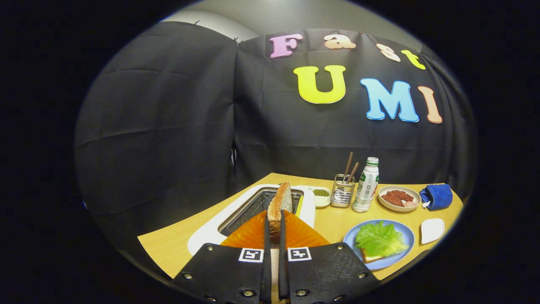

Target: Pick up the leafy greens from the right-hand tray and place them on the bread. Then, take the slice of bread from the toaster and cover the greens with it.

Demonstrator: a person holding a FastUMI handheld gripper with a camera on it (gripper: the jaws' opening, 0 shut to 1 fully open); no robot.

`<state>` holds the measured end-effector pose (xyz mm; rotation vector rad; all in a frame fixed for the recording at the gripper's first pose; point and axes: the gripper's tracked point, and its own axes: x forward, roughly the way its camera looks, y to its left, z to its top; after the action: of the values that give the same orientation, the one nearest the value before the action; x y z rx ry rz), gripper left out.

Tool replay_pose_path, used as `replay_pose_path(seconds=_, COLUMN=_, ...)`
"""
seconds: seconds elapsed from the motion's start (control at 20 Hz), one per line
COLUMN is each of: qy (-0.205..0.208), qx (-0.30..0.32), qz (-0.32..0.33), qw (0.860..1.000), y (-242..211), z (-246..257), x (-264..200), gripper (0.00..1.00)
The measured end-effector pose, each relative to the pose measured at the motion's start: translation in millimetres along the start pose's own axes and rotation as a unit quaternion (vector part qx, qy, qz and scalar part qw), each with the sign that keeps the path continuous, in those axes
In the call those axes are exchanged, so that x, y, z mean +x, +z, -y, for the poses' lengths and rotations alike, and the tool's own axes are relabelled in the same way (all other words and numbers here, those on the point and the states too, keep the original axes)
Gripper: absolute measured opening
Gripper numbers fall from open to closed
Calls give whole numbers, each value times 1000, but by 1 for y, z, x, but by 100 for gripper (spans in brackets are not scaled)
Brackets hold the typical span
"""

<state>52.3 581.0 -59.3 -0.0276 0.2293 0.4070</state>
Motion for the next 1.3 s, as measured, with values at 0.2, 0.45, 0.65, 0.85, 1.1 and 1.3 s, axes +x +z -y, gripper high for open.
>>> replay_pose_path(seconds=0.2, qy=-1, qx=4, qz=6, qw=1000, y=3, z=4, x=2, gripper=7)
replay_pose_path(seconds=0.45, qy=3, qx=4, qz=23, qw=1000, y=24, z=7, x=-4, gripper=7)
replay_pose_path(seconds=0.65, qy=12, qx=30, qz=31, qw=999, y=44, z=9, x=-11, gripper=7)
replay_pose_path(seconds=0.85, qy=4, qx=28, qz=46, qw=999, y=69, z=23, x=-17, gripper=7)
replay_pose_path(seconds=1.1, qy=-12, qx=35, qz=64, qw=997, y=88, z=46, x=-28, gripper=7)
replay_pose_path(seconds=1.3, qy=-33, qx=46, qz=64, qw=996, y=87, z=73, x=-43, gripper=7)
